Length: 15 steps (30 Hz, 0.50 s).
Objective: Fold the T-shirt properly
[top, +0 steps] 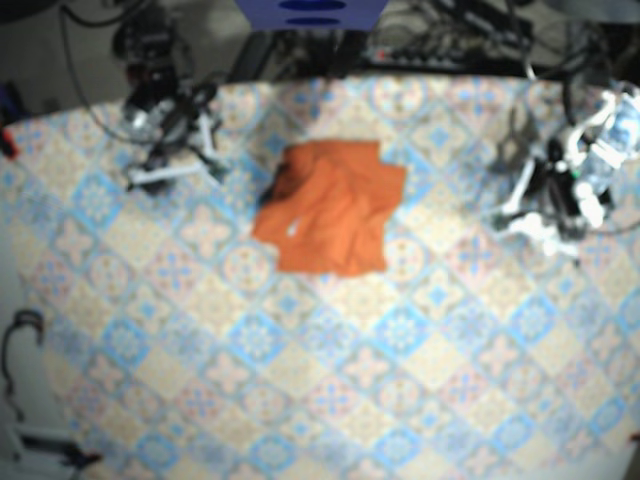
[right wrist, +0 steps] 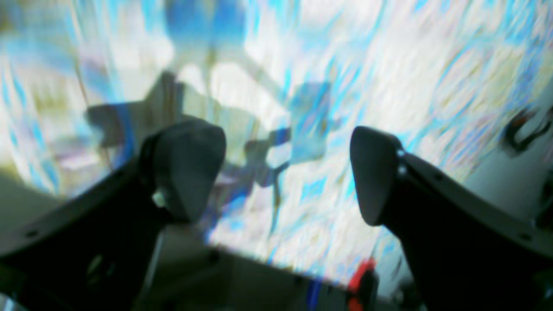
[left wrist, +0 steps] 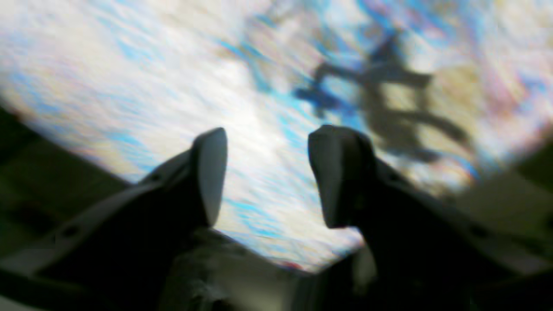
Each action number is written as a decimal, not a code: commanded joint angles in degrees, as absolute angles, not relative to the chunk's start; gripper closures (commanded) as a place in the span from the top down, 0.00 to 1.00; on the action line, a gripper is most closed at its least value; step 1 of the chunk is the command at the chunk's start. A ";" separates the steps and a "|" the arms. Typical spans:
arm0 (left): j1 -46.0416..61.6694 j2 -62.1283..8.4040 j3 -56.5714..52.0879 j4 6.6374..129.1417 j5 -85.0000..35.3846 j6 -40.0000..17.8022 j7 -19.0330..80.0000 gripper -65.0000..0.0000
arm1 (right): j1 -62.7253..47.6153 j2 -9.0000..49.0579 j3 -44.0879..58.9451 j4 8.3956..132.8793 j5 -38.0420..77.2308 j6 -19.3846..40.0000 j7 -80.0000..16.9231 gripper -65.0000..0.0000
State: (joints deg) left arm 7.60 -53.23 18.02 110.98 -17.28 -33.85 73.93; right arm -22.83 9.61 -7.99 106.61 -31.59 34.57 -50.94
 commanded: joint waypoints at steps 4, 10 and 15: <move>32.04 -55.08 0.57 111.25 -16.48 -33.63 65.89 0.56 | -31.16 12.09 -4.09 107.12 -31.87 34.42 -50.86 0.75; 59.21 -48.22 -16.84 110.73 -16.31 -33.54 55.69 0.56 | -41.45 14.29 -1.27 103.96 -31.78 34.42 -50.33 0.75; 64.22 -41.98 -16.13 105.89 -16.31 -33.54 51.30 0.56 | -44.44 15.43 -1.71 94.46 -31.69 34.42 -47.78 0.75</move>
State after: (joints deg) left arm 63.59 -41.45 -15.88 105.56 -16.34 -33.78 52.56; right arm -43.99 15.14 -1.80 93.60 -31.51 34.46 -47.81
